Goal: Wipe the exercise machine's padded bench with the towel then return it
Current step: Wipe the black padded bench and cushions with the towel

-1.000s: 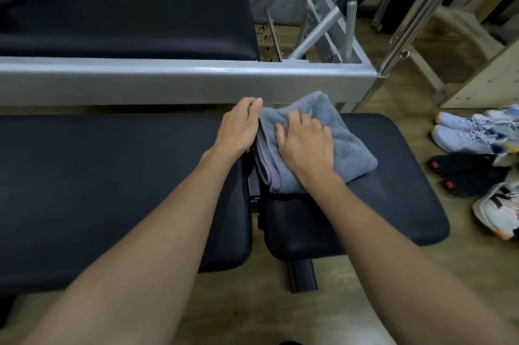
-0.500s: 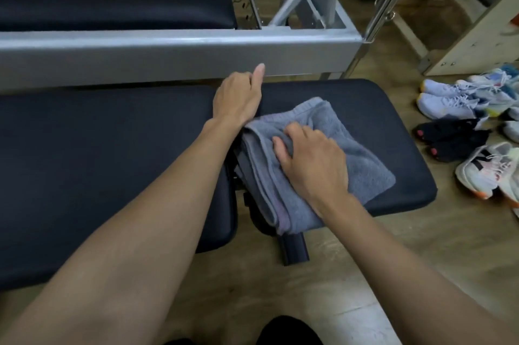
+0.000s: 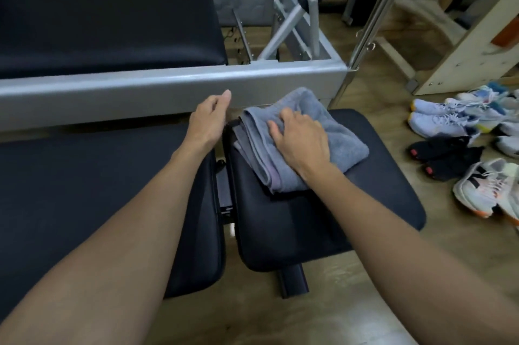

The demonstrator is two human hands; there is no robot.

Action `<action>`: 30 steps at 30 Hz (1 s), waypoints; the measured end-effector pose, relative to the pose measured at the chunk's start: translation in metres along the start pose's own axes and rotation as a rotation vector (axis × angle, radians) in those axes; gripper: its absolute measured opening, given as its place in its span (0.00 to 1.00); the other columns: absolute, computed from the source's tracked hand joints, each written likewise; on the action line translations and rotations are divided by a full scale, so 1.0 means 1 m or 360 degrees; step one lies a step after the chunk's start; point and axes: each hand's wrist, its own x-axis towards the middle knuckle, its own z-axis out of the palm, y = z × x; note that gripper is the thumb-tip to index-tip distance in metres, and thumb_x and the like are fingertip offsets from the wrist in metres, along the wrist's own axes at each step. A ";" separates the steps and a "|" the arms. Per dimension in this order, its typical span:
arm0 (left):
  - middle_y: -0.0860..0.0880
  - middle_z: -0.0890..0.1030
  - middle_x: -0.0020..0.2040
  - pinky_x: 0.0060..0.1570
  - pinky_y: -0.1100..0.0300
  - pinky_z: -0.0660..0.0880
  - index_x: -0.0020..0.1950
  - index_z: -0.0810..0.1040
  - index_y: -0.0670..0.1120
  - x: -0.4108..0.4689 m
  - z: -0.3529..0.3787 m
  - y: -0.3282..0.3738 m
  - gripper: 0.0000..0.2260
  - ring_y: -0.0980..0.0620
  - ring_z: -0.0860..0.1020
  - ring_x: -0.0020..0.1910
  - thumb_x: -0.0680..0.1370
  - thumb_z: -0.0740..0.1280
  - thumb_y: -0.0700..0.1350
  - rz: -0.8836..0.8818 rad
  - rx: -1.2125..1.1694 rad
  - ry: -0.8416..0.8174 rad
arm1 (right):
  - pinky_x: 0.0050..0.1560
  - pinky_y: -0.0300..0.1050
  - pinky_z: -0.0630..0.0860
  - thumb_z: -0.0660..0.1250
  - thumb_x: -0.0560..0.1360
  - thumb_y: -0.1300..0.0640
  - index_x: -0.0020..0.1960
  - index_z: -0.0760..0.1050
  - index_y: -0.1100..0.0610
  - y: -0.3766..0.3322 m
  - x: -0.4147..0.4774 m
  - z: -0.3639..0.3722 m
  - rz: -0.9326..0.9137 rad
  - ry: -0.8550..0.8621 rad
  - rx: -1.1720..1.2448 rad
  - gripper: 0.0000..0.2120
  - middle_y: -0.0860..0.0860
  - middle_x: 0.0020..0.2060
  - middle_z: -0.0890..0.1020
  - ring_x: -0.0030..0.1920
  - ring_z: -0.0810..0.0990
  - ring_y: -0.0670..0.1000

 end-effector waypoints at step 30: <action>0.48 0.76 0.65 0.69 0.48 0.66 0.68 0.72 0.50 0.028 0.099 0.049 0.28 0.49 0.73 0.64 0.79 0.48 0.65 -0.0117 -0.0161 -0.0118 | 0.42 0.54 0.67 0.56 0.81 0.46 0.45 0.69 0.57 0.081 0.021 -0.013 0.0169 -0.0010 0.0054 0.14 0.60 0.44 0.81 0.46 0.78 0.63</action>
